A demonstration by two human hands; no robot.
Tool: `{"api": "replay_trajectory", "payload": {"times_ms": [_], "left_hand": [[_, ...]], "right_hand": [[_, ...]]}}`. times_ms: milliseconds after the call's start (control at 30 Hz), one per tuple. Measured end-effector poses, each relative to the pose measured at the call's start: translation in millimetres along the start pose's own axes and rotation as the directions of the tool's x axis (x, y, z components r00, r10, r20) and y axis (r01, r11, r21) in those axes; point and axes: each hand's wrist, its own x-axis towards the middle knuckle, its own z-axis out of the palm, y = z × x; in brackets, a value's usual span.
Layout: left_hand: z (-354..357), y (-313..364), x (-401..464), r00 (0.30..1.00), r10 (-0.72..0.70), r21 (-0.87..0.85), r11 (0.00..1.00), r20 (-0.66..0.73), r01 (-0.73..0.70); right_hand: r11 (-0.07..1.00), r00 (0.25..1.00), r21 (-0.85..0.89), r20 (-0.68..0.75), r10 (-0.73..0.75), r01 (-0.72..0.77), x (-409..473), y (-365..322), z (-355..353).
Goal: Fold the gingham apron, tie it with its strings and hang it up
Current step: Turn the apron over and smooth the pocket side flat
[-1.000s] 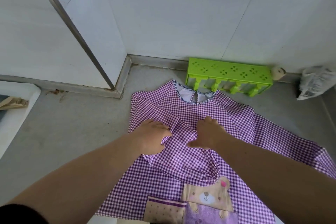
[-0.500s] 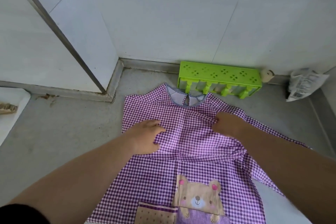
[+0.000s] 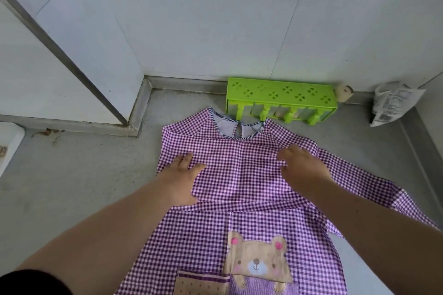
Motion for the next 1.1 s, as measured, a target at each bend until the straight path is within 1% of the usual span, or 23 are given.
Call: {"api": "replay_trajectory", "payload": {"times_ms": [67, 133, 167, 200, 267, 300, 333, 400, 433, 467, 533, 600, 667, 733, 833, 967, 1100], "left_hand": [[-1, -2, 1, 1.000, -0.019, 0.000, 1.000, -0.002, 0.019], [-3, -4, 1, 0.999, -0.037, -0.001, 0.999, -0.006, 0.037], [-4, -4, 0, 1.000, -0.020, 0.021, 1.000, -0.024, 0.020], [-5, -2, 0, 0.998, 0.033, 0.058, 0.998, -0.058, -0.030], [-6, 6, -2, 0.974, 0.197, 0.131, 0.974, -0.110, -0.183], [-6, 13, -2, 0.961, 0.258, 0.152, 0.958, -0.095, -0.243], [-5, 21, -2, 0.958, 0.281, 0.169, 0.948, -0.055, -0.268], [-4, 37, -2, 0.970, 0.243, 0.206, 0.948, 0.020, -0.242], [-5, 46, -1, 0.977, 0.211, 0.225, 0.951, 0.031, -0.212], [-7, 53, 1, 0.983, 0.178, 0.249, 0.951, 0.038, -0.182], [-16, 70, 4, 0.988, 0.149, 0.302, 0.940, 0.047, -0.156], [-25, 85, 7, 0.985, 0.168, 0.346, 0.922, 0.044, -0.173], [-32, 99, 10, 0.974, 0.224, 0.387, 0.896, 0.029, -0.217], [-36, 114, 13, 0.968, 0.247, 0.384, 0.890, 0.048, -0.246], [-41, 142, 21, 0.971, 0.217, 0.392, 0.888, 0.101, -0.240], [-41, 167, 31, 0.978, 0.149, 0.474, 0.857, 0.149, -0.203], [-41, 181, 32, 0.982, 0.129, 0.509, 0.841, 0.140, -0.183]], "right_hand": [[0.996, 0.991, -0.055, 0.117, -0.068, 0.075, -7, -7, 9], [0.986, 0.981, -0.114, 0.167, -0.099, 0.119, -13, -11, 16], [0.985, 0.978, -0.121, 0.186, -0.097, 0.121, -15, -12, 19], [0.988, 0.975, -0.111, 0.203, -0.088, 0.112, -16, -12, 22], [0.994, 0.973, -0.060, 0.217, -0.074, 0.088, -16, -10, 29], [0.996, 0.973, -0.030, 0.219, -0.077, 0.086, -15, -8, 31], [0.996, 0.972, -0.001, 0.221, -0.085, 0.087, -13, -5, 34], [0.994, 0.964, 0.049, 0.243, -0.106, 0.097, -11, 4, 36], [0.994, 0.962, 0.067, 0.253, -0.105, 0.091, -11, 8, 34], [0.994, 0.966, 0.086, 0.246, -0.084, 0.065, -12, 12, 34], [0.993, 0.983, 0.110, 0.180, 0.029, -0.049, -20, 25, 33], [0.981, 0.985, 0.110, 0.075, 0.154, -0.162, -31, 41, 32], [0.964, 0.968, 0.096, -0.010, 0.252, -0.250, -45, 60, 32], [0.934, 0.935, 0.088, -0.041, 0.351, -0.347, -59, 82, 29], [0.865, 0.866, 0.117, -0.065, 0.496, -0.487, -83, 113, 26], [0.808, 0.796, 0.166, -0.146, 0.588, -0.566, -105, 145, 26], [0.735, 0.727, 0.289, -0.156, 0.669, -0.614, -118, 177, 24]]}}
